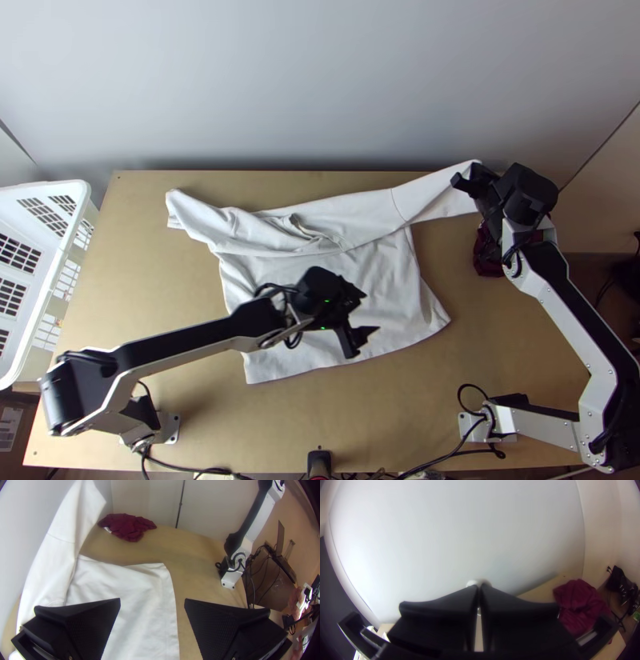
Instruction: Fold the t-shirt
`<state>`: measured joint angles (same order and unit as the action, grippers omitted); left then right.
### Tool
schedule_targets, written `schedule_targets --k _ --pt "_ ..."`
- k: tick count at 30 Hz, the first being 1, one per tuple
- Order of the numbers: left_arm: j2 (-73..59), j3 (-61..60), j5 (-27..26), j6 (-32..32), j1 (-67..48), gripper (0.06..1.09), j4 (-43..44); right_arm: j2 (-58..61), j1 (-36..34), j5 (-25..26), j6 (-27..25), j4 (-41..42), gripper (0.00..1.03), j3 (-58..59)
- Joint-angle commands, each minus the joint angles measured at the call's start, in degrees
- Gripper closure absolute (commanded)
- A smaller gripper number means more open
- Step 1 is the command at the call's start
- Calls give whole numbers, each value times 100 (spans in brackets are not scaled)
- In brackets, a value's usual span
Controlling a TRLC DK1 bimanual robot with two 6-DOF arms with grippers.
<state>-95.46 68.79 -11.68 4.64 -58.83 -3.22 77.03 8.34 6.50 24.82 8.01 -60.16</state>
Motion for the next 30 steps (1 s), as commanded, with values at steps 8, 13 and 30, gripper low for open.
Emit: schedule_targets --k 8,13,30 --pt "-1484 1189 -326 520 -568 12 182 -4 -227 35 32 -124 100 -207" --pt "-2029 1690 -317 687 -604 12 252 -13 -298 35 41 -159 100 -277" --pt "-4262 4995 360 450 -647 12 -1356 -180 -447 44 67 -441 100 -259"
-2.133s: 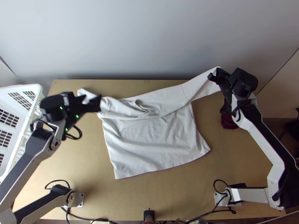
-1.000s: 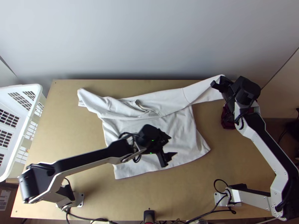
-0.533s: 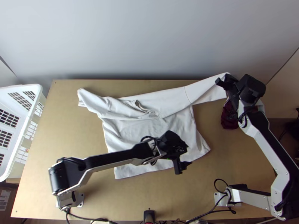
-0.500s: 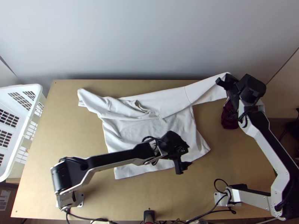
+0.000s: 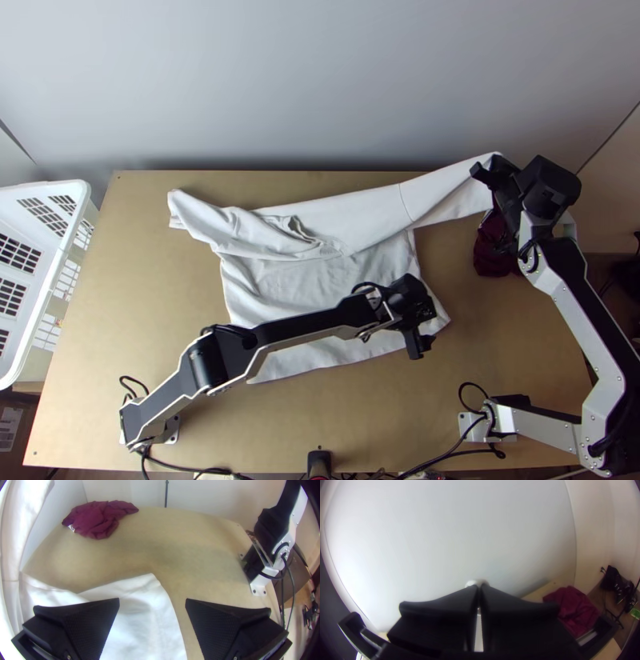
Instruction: Fold the t-shirt
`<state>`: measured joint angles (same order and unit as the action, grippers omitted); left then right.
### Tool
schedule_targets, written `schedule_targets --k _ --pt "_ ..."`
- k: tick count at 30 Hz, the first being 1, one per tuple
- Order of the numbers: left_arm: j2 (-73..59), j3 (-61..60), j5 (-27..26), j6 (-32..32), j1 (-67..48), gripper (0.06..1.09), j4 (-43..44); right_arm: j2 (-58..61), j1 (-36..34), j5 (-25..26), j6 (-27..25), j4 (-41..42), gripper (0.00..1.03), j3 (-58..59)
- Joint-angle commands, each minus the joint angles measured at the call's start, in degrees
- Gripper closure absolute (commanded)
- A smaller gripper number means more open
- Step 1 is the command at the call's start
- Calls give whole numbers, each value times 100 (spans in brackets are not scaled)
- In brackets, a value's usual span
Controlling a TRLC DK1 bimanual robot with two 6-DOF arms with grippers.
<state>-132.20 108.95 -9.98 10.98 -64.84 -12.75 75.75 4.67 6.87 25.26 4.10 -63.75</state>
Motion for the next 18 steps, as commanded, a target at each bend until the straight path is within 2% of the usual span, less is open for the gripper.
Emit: schedule_targets --k 1,10,18 --pt "-649 1094 189 -246 -55 12 -491 -42 -80 7 32 -49 100 126" --pt "-860 1384 172 -430 -161 12 -632 37 -115 7 76 -23 100 82" --pt "-992 1428 128 -325 -257 12 -966 81 -115 7 67 -32 100 -24"
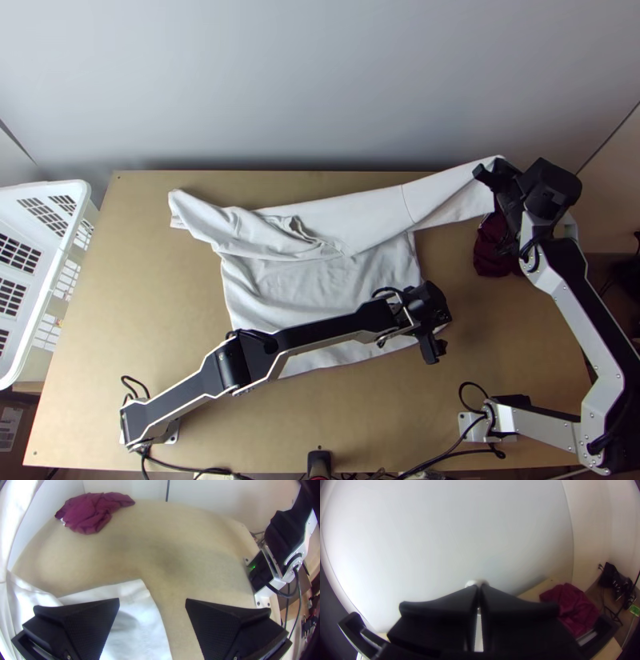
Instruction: Fold the t-shirt
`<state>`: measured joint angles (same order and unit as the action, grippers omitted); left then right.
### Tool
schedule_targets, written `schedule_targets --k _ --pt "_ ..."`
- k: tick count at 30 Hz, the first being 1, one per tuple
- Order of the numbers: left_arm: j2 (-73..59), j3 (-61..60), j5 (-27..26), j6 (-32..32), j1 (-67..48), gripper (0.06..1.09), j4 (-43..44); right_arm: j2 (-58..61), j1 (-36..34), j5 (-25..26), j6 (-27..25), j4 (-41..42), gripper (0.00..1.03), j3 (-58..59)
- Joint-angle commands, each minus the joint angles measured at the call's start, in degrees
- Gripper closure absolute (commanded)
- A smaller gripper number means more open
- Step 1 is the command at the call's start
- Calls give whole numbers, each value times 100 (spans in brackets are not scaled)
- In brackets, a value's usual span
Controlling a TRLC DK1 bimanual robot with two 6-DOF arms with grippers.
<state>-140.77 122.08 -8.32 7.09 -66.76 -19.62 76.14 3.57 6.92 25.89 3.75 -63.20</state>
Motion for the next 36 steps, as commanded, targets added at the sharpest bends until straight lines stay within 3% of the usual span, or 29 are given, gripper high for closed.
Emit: schedule_targets --k 1,5,7,8,9,10,11,19,24,36 --pt "-144 114 -38 73 -74 12 -280 50 -6 3 4 3 100 -87" --pt "-258 114 23 99 -65 13 -253 59 -6 3 4 -14 100 -122" --pt "-337 123 164 143 -30 23 -218 50 -6 3 4 -32 100 -140" --pt "-372 123 181 143 -3 39 -200 41 -6 3 4 -50 100 -140" --pt "-407 132 208 117 49 65 -183 24 -6 3 4 -58 100 -149" --pt "-416 140 208 91 76 99 -174 6 -6 3 4 -94 100 -158" --pt "-425 158 225 3 111 104 -183 -3 -6 3 4 -120 100 -158" --pt "199 114 304 -929 594 105 -482 -11 12 3 4 -146 100 -96" --pt "1509 -510 76 -1623 972 105 -710 24 3 3 -40 -155 100 -114" --pt "4646 -1653 155 -2116 1789 105 -807 -205 47 -6 -84 -797 100 -685"
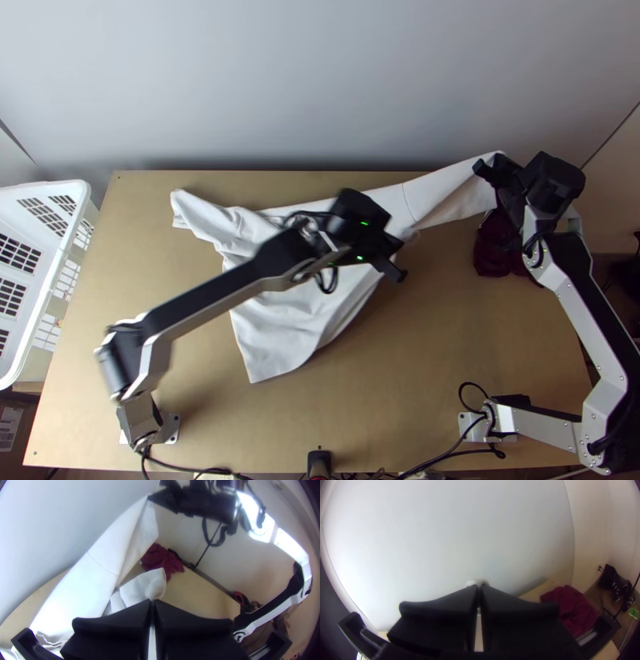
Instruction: Fold the t-shirt
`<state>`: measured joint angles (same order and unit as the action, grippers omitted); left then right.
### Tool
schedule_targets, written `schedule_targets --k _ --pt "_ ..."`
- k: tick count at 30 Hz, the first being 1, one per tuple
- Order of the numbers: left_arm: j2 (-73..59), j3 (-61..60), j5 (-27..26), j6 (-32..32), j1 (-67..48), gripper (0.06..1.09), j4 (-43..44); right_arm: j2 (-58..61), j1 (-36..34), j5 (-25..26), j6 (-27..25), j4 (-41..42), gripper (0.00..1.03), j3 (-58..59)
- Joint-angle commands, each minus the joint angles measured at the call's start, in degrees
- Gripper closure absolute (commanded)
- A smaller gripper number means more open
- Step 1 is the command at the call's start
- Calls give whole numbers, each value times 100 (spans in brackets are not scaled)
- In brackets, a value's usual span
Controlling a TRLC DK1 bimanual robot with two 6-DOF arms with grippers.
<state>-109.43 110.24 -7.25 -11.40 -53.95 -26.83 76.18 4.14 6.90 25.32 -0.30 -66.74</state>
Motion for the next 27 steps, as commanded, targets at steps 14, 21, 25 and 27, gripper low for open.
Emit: schedule_targets --k 14,21,25,27 --pt "4281 -433 13 -293 3567 105 -516 -1431 -159 -197 -71 -2651 100 -2994" --pt "5458 -485 13 -196 4640 105 -631 -956 -194 -197 34 -4295 100 -5341" --pt "5915 -529 21 -196 5132 105 -631 -833 -151 -197 52 -4778 100 -6061" --pt "6179 -652 21 -170 5158 105 -578 -824 -89 -197 61 -4936 100 -6299"
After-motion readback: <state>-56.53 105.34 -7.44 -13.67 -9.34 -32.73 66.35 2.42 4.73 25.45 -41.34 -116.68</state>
